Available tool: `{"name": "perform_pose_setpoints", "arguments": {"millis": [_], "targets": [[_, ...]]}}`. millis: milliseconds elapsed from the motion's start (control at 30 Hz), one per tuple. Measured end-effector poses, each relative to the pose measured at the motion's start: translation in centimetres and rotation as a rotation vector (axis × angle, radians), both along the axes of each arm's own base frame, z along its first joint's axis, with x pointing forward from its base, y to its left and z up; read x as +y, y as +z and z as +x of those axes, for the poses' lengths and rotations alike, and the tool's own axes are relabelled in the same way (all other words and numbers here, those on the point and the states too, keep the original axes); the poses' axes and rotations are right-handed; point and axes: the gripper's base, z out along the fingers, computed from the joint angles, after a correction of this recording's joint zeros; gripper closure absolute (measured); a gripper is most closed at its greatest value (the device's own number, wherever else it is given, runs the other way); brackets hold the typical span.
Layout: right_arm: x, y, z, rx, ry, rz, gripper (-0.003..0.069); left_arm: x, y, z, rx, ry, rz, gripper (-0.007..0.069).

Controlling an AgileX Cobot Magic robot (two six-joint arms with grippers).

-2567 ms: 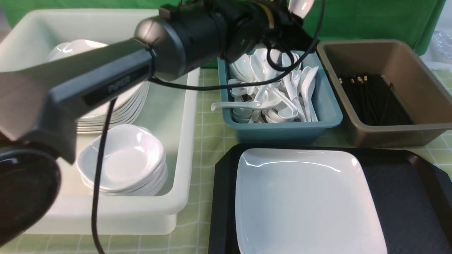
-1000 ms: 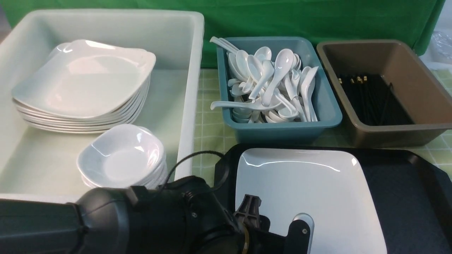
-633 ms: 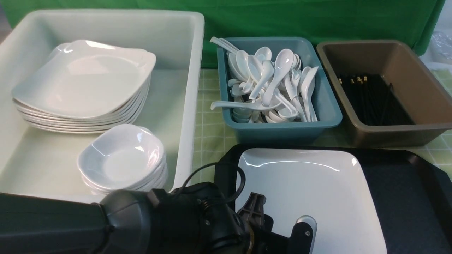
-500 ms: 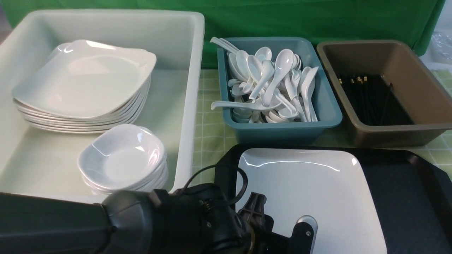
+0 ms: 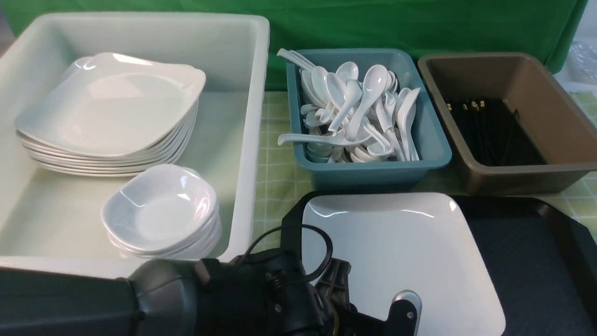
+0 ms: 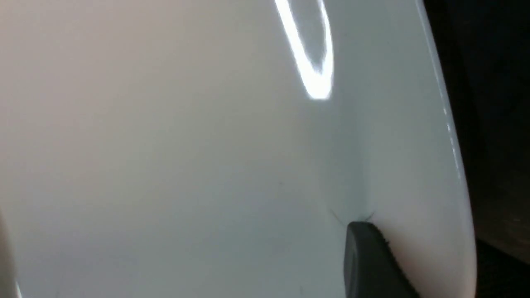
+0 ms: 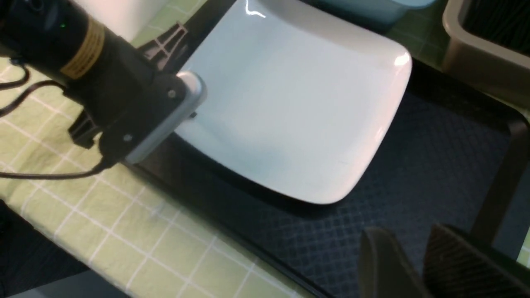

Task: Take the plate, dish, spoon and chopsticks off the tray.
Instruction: Use the left arm to grab a plate from the dinner plate, then use the left arm to put the plate into the large storage box on the left

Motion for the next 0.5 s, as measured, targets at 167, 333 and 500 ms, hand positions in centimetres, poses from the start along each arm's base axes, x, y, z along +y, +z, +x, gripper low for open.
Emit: {"name": "perform_pose_setpoints", "arguments": {"millis": [167,333,500], "targets": [[0.0,0.0,0.0,-0.001,0.000,-0.001,0.0461,0.1,5.1,-3.4,-0.032,-0.049,-0.126,0.0572],[-0.3,0.1,0.3,-0.024,-0.046,-0.007,0.0461,1.0,8.4,-5.7,-0.038,-0.079,-0.213,0.0595],[-0.8,0.3,0.7,-0.058,-0.120,-0.009,0.0461,1.6,9.9,-6.6,-0.039,-0.086,-0.256,0.0595]]}}
